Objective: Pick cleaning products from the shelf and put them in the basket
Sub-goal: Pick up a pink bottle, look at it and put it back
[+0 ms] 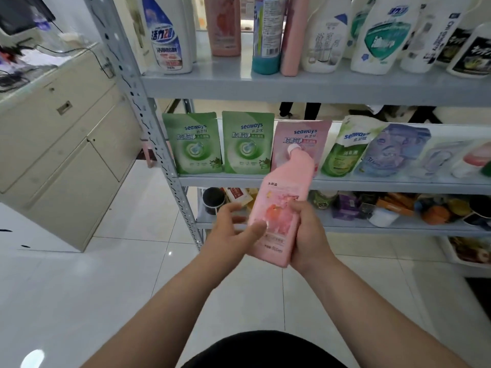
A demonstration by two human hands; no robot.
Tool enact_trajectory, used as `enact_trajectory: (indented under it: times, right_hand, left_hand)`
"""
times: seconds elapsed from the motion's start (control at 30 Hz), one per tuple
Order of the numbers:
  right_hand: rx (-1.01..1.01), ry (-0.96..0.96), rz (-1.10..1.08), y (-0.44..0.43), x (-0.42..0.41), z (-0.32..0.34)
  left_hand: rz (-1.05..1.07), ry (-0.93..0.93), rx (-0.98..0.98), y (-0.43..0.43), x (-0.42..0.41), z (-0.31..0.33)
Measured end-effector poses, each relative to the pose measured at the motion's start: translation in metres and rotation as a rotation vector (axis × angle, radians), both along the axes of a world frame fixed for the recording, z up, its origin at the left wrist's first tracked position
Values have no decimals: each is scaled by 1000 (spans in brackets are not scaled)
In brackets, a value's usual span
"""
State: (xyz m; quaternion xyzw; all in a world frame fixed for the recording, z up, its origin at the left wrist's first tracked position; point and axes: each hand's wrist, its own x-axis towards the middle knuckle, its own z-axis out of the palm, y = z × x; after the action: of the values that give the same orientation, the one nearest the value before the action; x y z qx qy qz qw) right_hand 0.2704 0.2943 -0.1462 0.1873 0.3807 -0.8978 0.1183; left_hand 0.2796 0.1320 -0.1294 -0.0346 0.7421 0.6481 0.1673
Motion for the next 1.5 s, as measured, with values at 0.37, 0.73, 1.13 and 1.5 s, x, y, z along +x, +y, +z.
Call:
enact_trajectory:
  times: [0.37,0.73,1.13,1.5]
  right_hand:
    - [378,140,-3,-74,0,7]
    - [295,146,152,-136,12,13]
    - [1197,356,189,-139,-60,82]
    - [1329,806,9,-144,-41,92]
  left_hand:
    - [-194,405,-293,-46,18,-7]
    - [-170,-223,282,-130,13,-7]
    - [35,350,-387,-174,38,-19]
    - [-149,175,159,-186,18,-7]
